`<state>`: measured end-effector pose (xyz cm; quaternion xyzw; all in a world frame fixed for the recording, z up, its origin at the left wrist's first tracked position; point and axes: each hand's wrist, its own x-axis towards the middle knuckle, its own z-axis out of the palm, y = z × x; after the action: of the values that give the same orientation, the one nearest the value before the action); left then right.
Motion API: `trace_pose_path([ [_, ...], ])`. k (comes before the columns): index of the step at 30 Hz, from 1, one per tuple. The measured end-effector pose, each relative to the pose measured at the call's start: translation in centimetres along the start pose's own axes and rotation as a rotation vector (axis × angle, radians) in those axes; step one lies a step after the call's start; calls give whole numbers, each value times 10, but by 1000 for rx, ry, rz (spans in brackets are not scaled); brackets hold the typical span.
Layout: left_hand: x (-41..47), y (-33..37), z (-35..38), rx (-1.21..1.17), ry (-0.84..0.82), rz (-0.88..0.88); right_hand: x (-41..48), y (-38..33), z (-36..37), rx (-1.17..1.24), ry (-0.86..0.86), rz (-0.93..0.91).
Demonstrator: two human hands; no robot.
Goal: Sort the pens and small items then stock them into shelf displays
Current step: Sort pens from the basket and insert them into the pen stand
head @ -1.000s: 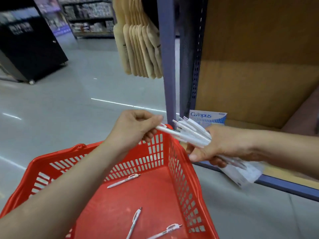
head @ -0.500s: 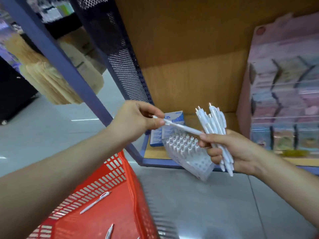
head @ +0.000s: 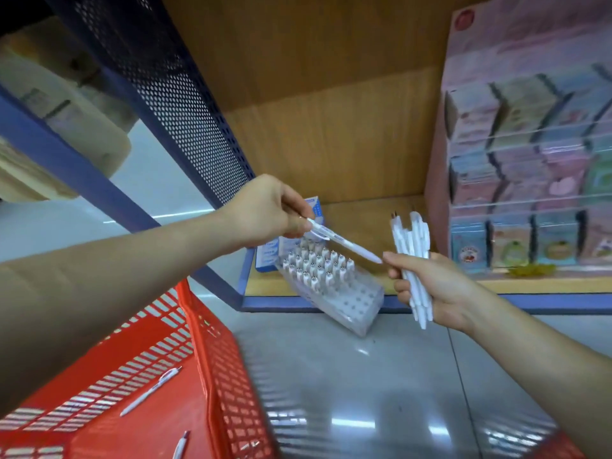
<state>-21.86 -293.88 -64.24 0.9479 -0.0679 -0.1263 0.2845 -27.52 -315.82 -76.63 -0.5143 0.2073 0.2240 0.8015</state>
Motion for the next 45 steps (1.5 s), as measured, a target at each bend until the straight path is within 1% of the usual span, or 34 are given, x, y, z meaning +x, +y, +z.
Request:
trace_pose_path([
  [4, 4, -10, 7, 194, -5, 97, 7, 5, -11, -51, 93, -21],
  [8, 3, -19, 20, 365, -17, 180, 11, 4, -8, 12, 71, -34],
  [12, 4, -25, 35, 533, -44, 267, 8, 11, -1, -75, 69, -32],
  [16, 2, -34, 49, 588, -41, 318, 6, 16, 3, -119, 31, -60],
  [24, 3, -47, 70, 728, -114, 361, 4, 25, 11, -134, 51, -30],
  [27, 4, -50, 75, 723, -139, 350, 4, 24, 12, -83, 50, 8],
  [30, 5, -57, 79, 639, -153, 346, 5, 24, 12, -76, 41, 4],
  [36, 7, -62, 82, 437, -78, 217, 4, 23, 11, -66, 7, -44],
  [45, 6, -64, 91, 458, -43, 227, 6, 22, 10, -60, -21, -49],
])
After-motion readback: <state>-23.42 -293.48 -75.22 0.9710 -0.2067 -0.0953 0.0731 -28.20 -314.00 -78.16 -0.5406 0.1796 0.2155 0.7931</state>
